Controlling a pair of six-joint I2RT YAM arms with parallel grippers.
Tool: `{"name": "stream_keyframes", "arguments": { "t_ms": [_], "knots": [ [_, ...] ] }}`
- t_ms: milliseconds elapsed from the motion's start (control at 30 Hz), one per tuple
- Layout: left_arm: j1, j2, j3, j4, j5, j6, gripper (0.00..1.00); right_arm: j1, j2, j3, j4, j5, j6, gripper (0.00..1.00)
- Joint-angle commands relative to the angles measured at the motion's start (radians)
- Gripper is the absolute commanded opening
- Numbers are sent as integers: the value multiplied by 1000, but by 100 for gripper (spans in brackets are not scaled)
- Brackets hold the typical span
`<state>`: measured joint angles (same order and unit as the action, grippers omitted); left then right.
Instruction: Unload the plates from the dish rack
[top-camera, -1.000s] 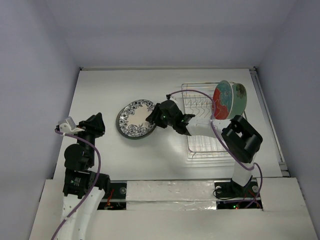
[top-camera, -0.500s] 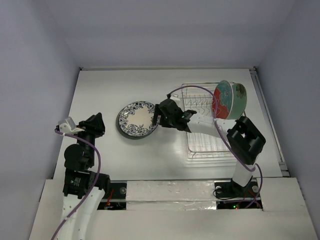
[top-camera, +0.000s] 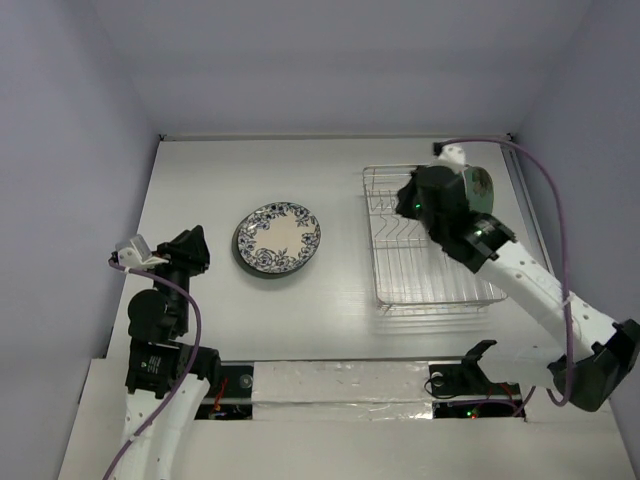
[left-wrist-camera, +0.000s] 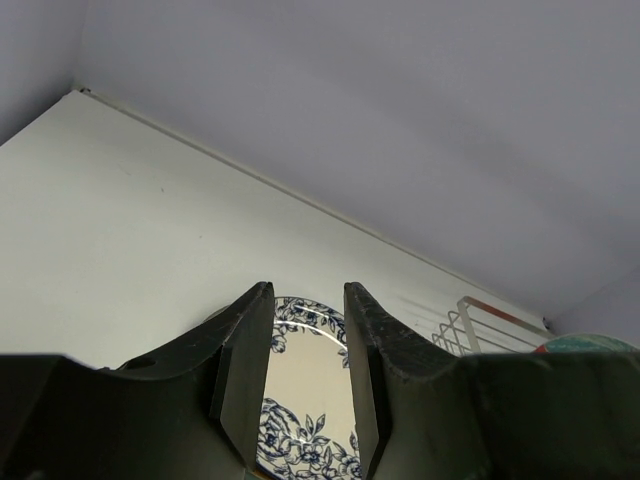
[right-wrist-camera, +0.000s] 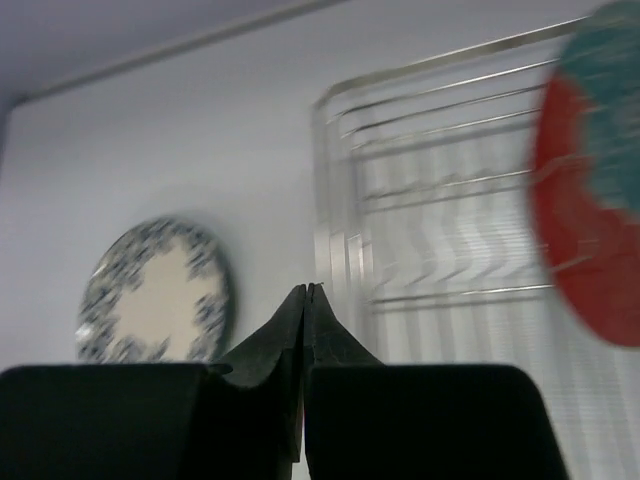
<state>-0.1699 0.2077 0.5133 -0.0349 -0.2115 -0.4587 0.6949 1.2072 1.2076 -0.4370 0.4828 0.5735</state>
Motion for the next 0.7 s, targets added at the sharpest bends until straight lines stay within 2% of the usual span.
{"name": "stream_keyframes", "arguments": {
  "t_ms": [0,33,67,100,133,167,200,233,300,400,667],
  "knots": [
    [-5,-13,19,46,4,0,31,-173,-4,-17,-149,95,-116,0],
    [-5,-17,19,46,4,2,31,-201,-9,-16,-164,140,-129,2],
    [-5,-19,19,46,4,2,31,-243,-12,-16,-178,161,-148,8],
    [-5,-21,17,46,4,2,31,-264,-21,-14,-193,181,-158,18],
    [-5,-24,17,47,4,2,31,-284,-23,-14,-198,200,-167,39],
    [-5,-25,19,47,4,2,31,-323,-24,-13,-203,195,-182,49],
    [-5,-25,19,47,4,2,31,-342,-23,-13,-201,183,-191,64],
    [-5,-28,17,47,4,3,31,-357,-9,-13,-200,154,-201,68],
    [-5,-30,17,47,4,2,31,-395,18,-5,-192,134,-221,70],
    [-5,-34,19,46,4,2,31,-426,104,24,-193,120,-239,69],
    [-5,-30,19,47,4,3,31,-448,248,121,-189,142,-310,47]
  ]
}}
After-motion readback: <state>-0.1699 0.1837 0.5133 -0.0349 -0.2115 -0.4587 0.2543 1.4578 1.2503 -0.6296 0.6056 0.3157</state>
